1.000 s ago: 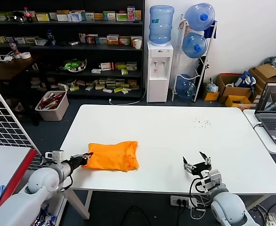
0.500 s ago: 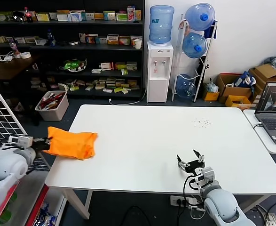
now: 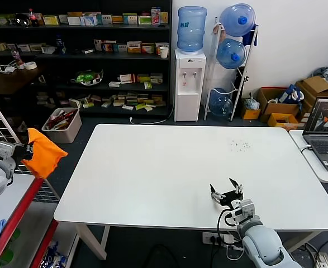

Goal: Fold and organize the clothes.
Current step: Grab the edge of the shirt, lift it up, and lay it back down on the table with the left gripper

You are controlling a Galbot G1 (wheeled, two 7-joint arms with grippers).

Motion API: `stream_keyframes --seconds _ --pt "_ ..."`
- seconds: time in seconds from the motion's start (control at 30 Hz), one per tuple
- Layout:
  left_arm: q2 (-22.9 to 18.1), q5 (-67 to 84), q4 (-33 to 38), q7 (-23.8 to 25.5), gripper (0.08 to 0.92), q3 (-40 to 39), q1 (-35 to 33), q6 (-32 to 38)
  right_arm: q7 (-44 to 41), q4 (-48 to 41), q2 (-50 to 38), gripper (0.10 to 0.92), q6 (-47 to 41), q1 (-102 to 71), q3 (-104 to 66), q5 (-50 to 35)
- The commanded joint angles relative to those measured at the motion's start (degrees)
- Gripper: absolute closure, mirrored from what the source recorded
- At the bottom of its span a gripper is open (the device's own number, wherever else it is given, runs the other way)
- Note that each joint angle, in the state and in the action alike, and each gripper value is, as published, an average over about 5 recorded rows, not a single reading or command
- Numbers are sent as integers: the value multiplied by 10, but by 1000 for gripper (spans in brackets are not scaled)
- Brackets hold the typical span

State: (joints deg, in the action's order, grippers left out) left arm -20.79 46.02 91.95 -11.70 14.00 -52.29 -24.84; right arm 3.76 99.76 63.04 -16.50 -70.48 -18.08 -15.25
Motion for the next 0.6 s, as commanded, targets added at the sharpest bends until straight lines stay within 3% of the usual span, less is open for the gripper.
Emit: stream_keyframes --seconds 0.03,0.23,0.47,0.6 --pt "-69 4 55 -37 847 -22 -22 -10 -1 3 3 203 1 -11 -3 6" --pt "-158 -15 53 -70 847 -49 -39 -6 0 8 3 203 0 -21 -9 10" --pt "-178 46 168 -127 847 -70 -53 -24 -1 1 4 203 3 -28 -18 14" --pt "-199 81 196 -149 847 -94 -48 -35 0 -1 4 203 0 -24 -17 17"
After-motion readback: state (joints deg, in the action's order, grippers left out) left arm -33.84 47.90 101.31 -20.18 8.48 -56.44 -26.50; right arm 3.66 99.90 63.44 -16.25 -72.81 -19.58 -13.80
